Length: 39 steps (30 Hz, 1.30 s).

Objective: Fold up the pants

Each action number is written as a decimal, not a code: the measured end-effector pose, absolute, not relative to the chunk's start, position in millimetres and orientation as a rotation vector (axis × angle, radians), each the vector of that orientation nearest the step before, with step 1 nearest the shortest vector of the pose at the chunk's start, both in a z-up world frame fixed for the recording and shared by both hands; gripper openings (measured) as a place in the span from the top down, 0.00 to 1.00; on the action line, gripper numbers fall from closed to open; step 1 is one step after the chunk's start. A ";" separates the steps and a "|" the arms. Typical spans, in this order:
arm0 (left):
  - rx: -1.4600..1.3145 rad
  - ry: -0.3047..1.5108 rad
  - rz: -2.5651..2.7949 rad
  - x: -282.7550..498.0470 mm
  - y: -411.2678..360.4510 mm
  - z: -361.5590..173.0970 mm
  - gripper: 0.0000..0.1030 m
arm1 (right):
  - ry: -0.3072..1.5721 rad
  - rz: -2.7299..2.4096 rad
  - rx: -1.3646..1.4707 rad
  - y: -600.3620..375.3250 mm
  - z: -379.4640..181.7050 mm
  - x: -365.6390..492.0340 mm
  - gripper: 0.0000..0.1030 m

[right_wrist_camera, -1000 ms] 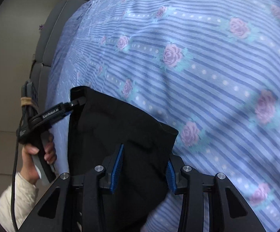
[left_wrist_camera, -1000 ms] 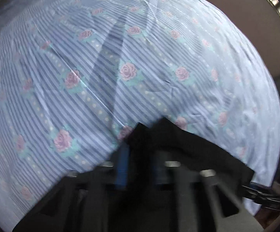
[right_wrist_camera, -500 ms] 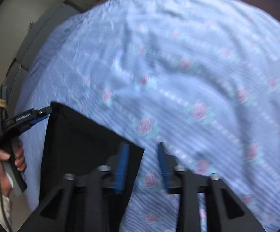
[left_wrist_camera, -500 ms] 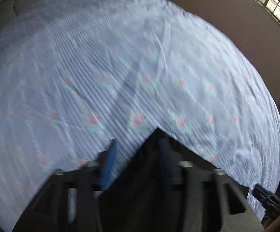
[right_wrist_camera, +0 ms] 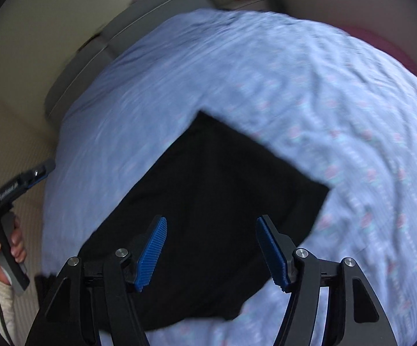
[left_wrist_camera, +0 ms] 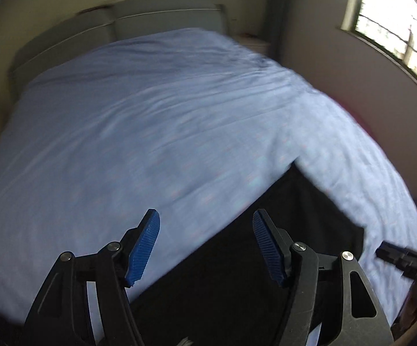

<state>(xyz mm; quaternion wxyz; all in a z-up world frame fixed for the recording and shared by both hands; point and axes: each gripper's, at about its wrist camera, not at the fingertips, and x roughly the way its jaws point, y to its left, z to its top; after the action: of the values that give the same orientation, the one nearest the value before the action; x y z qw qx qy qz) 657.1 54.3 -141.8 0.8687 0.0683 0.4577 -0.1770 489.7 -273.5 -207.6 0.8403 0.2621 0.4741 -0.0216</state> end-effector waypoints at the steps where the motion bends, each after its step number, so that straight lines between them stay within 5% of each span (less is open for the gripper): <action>1: 0.136 0.973 -0.339 644.6 76.6 -145.1 0.35 | 1.018 -0.015 0.533 -258.2 -207.3 490.3 0.36; 12: -0.131 1.135 -0.171 554.9 238.9 -215.8 0.36 | 1.171 0.258 0.358 -106.2 -217.1 482.0 0.36; 22: -0.263 1.245 -0.243 576.2 244.8 -289.4 0.36 | 1.271 0.292 0.276 -50.9 -232.9 451.1 0.36; 25: -0.175 1.246 -0.223 586.2 230.6 -302.1 0.41 | 1.278 0.265 0.270 -51.8 -230.3 445.9 0.36; 27: -0.133 1.267 -0.236 589.8 220.8 -306.2 0.60 | 1.271 0.243 0.259 -53.1 -228.7 444.2 0.36; 32: -0.255 1.230 -0.247 573.8 235.2 -283.0 0.84 | 1.261 0.230 0.257 -54.5 -226.2 442.6 0.36; 39: -0.271 1.255 -0.245 554.9 255.7 -287.9 0.79 | 1.261 0.252 0.243 -43.6 -223.1 442.6 0.36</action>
<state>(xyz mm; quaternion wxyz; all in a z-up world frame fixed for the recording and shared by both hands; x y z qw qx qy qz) 554.9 255.7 -287.9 0.7938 -0.1263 0.5839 -0.1142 442.6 -43.6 -223.1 0.7933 0.1132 0.5866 0.1173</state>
